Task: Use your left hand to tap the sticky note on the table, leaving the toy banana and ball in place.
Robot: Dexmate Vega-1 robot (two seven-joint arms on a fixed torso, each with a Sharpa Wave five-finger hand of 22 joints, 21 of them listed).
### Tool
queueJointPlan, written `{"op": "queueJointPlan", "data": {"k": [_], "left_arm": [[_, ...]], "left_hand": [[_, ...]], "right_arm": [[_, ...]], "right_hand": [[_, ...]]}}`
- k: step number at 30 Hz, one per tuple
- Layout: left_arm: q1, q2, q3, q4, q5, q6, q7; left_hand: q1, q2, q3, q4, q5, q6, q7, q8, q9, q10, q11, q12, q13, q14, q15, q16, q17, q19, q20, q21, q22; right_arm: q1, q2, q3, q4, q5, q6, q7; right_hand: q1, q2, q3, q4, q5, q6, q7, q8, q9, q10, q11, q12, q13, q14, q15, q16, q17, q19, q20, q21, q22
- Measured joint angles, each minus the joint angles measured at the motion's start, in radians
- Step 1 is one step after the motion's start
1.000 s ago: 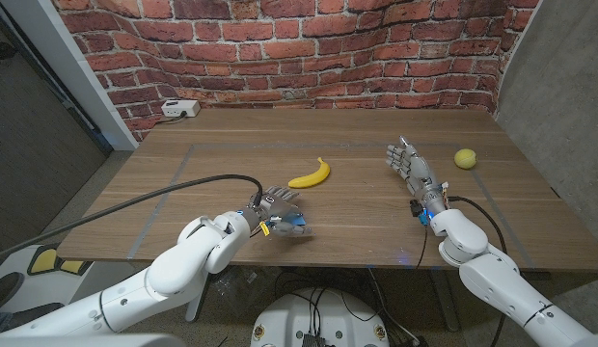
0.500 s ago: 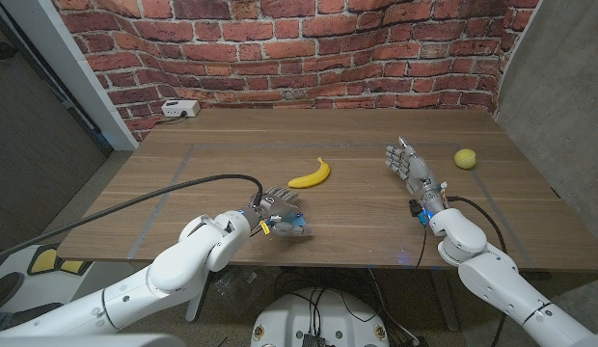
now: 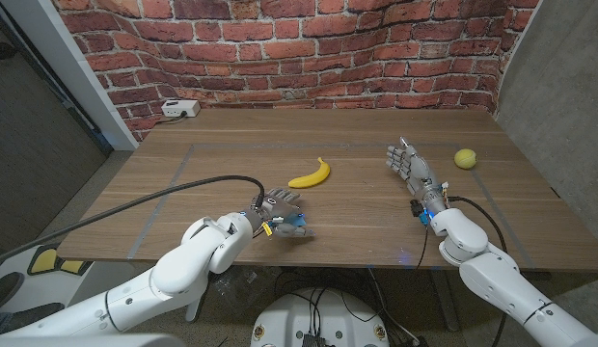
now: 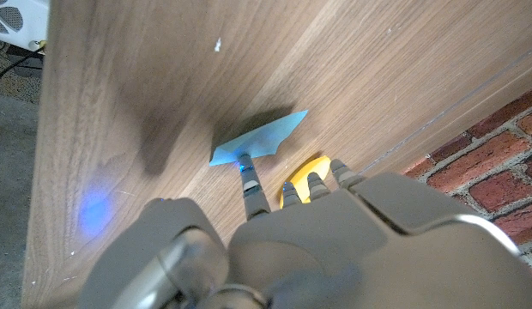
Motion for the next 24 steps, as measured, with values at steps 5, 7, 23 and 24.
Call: {"op": "queueJointPlan", "data": {"k": [5,7,23,24], "left_arm": [[0.005,-0.007,0.005,-0.003,0.005,0.008,0.0],[0.008,-0.011,0.008,-0.004,0.007,0.012,0.001],[0.022,-0.043,0.029,-0.017,0.034,0.046,-0.017],[0.023,-0.046,0.032,-0.018,0.039,0.048,-0.021]], "left_hand": [[0.0,0.0,0.0,0.0,0.0,0.004,0.004,0.0,0.0,0.0,0.0,0.0,0.0,0.0,0.0,0.0,0.0,0.0,0.0,0.002,0.0],[0.0,0.0,0.0,0.0,0.0,0.008,0.0,0.0,0.0,0.0,0.0,0.0,0.0,0.0,0.0,0.0,0.0,0.0,0.0,0.002,0.0],[0.0,0.0,0.0,0.0,0.003,0.011,0.0,-0.005,-0.002,0.0,0.0,0.0,0.0,0.0,0.0,0.0,0.0,0.0,0.0,0.002,0.0],[0.0,0.0,0.0,0.0,0.003,0.011,0.0,-0.007,-0.002,0.0,0.0,0.0,0.0,0.0,0.0,0.0,0.0,0.0,0.0,0.002,0.0]], "right_arm": [[-0.003,-0.004,0.005,-0.002,0.002,0.001,0.002],[-0.006,-0.007,0.008,-0.004,0.005,0.002,0.003],[-0.01,-0.016,0.024,-0.003,0.021,0.012,0.025],[-0.01,-0.016,0.024,0.0,0.023,0.014,0.028]], "right_hand": [[0.0,0.0,0.0,0.0,0.0,0.0,0.0,0.0,0.0,0.0,0.0,0.0,0.0,0.0,0.0,0.0,0.0,0.0,0.0,0.0,0.0],[0.0,0.0,-0.002,-0.002,0.0,0.0,0.0,0.0,0.0,0.0,0.0,0.0,0.0,0.0,0.0,0.0,0.0,0.0,0.0,-0.006,0.0],[0.0,0.0,-0.004,-0.004,0.0,0.0,0.0,0.0,0.0,0.0,0.0,0.0,0.0,0.0,0.0,0.0,0.0,0.0,0.0,-0.006,0.0],[0.0,0.0,-0.004,-0.004,0.0,0.0,0.0,0.0,0.0,0.0,0.0,0.0,0.0,0.0,0.0,0.0,0.0,0.0,0.0,-0.006,0.0]]}}
